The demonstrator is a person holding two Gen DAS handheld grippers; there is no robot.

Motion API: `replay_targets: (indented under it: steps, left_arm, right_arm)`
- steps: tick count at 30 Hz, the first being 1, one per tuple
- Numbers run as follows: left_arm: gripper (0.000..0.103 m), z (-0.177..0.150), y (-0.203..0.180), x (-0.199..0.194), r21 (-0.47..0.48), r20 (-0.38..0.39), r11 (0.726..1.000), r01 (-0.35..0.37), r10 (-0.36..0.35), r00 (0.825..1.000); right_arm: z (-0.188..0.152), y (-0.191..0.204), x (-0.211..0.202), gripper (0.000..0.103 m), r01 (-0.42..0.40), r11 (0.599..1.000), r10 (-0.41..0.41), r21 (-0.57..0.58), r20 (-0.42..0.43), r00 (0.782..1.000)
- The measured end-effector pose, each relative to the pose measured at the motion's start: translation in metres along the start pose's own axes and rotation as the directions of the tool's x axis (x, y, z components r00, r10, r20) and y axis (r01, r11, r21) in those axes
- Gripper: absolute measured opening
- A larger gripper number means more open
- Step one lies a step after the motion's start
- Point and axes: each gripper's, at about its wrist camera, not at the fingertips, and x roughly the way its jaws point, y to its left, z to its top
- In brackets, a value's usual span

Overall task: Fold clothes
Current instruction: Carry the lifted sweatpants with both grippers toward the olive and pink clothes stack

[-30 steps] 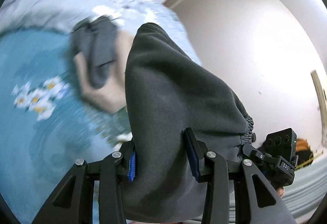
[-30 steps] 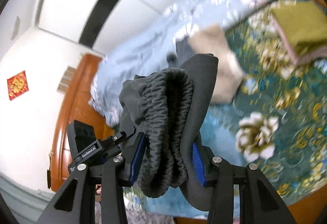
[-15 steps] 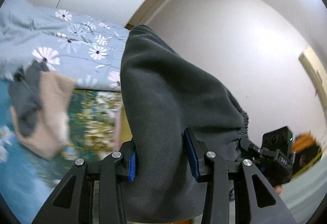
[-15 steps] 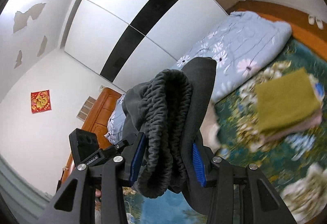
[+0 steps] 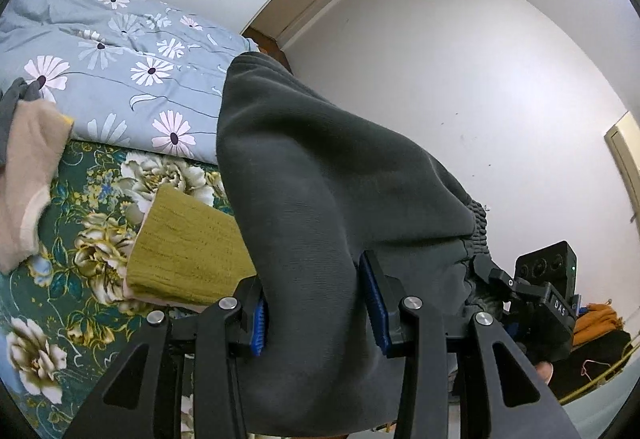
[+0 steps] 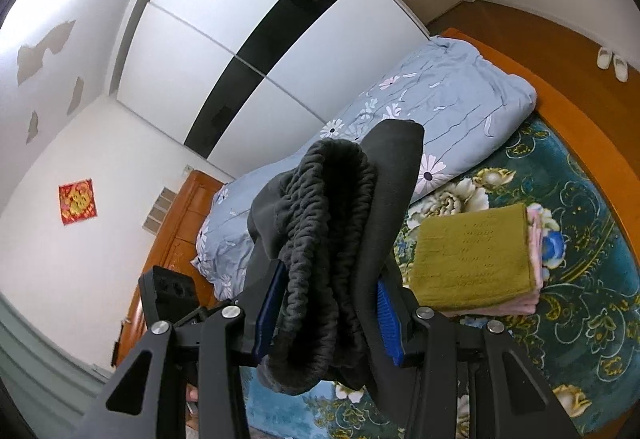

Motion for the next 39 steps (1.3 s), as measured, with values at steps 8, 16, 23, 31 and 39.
replay_targets:
  steps: [8,16,23,31,39]
  left_arm:
    - [0.041,0.017,0.001,0.061,-0.022,-0.049,0.999,-0.034,0.033,0.998]
    - [0.041,0.020,0.063,0.139,-0.118,-0.179,0.990,-0.082,0.060,0.982]
    - [0.041,0.015,0.119,0.197,-0.163,-0.291,0.971,-0.176,0.123,0.949]
    - [0.041,0.010,0.183,0.249,-0.183,-0.379,0.945,-0.271,0.186,0.907]
    - [0.050,-0.009,0.212,0.258,-0.254,-0.356,0.936,-0.242,0.142,0.923]
  right_arm:
    - [0.040,-0.050,0.025,0.047,0.013,0.999,-0.012,0.048,-0.030,0.999]
    - [0.060,-0.127,0.099,0.047,0.098,0.985,-0.077,0.140,-0.148,0.986]
    - [0.054,-0.204,0.173,0.046,0.171,0.954,-0.105,0.247,-0.262,0.959]
    - [0.033,-0.278,0.249,0.046,0.244,0.907,-0.117,0.343,-0.353,0.928]
    - [0.010,-0.322,0.263,0.051,0.262,0.856,-0.095,0.445,-0.364,0.927]
